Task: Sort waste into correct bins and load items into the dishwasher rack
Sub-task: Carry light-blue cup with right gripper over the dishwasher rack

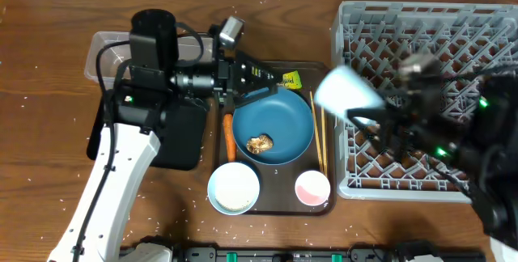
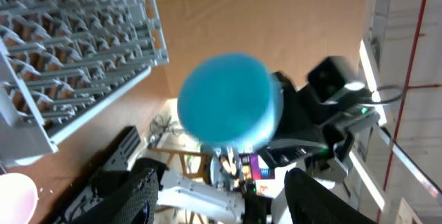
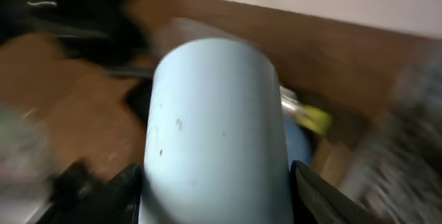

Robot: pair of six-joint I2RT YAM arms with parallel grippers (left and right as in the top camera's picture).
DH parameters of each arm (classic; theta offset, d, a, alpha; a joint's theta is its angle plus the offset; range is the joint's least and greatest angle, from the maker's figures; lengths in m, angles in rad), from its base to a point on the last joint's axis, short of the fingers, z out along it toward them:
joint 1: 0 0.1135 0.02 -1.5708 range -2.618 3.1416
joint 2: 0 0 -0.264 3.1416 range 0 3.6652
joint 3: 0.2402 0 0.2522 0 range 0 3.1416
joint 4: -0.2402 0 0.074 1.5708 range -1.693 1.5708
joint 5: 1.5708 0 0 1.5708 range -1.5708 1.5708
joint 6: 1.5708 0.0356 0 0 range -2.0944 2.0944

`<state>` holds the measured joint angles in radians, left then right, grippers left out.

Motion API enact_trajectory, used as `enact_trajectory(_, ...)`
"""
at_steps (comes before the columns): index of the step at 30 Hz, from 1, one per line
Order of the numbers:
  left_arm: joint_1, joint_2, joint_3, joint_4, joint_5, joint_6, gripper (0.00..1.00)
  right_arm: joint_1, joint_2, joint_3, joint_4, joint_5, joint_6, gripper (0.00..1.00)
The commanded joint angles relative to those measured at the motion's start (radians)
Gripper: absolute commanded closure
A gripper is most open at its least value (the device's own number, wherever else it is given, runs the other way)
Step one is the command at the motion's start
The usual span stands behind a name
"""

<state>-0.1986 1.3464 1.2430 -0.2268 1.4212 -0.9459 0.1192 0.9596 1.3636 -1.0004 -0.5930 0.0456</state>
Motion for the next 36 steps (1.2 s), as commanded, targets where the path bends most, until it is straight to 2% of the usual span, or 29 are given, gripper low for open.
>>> enact_trajectory(1,0.019,-0.001,0.018,0.005,0.000,0.005,0.40,-0.091,-0.045,0.016,-0.073,0.267,0.079,0.40)
enact_trajectory(4,0.021,-0.001,0.018,0.005,0.000,0.006,0.40,-0.188,-0.060,0.017,-0.158,0.387,0.109,0.37)
enact_trajectory(12,0.021,-0.001,0.018,0.005,0.004,0.006,0.40,-0.384,-0.018,0.017,-0.373,0.508,0.193,0.37)
enact_trajectory(18,0.021,-0.001,0.018,0.005,0.003,0.010,0.40,-0.440,0.051,0.017,-0.433,0.507,0.192,0.39)
enact_trajectory(21,0.021,-0.001,0.018,0.005,0.003,0.013,0.40,-0.439,0.077,0.017,-0.429,0.449,0.151,0.35)
enact_trajectory(24,0.021,-0.001,0.018,0.005,0.003,0.058,0.41,-0.439,0.086,0.017,-0.412,0.379,0.105,0.30)
enact_trajectory(28,0.021,-0.003,0.018,0.005,-0.020,0.132,0.50,-0.439,0.080,0.017,-0.378,0.311,0.059,0.25)
enact_trajectory(36,0.004,-0.015,0.018,-0.044,-0.288,0.370,0.52,-0.439,0.094,0.016,-0.334,0.158,0.008,0.21)
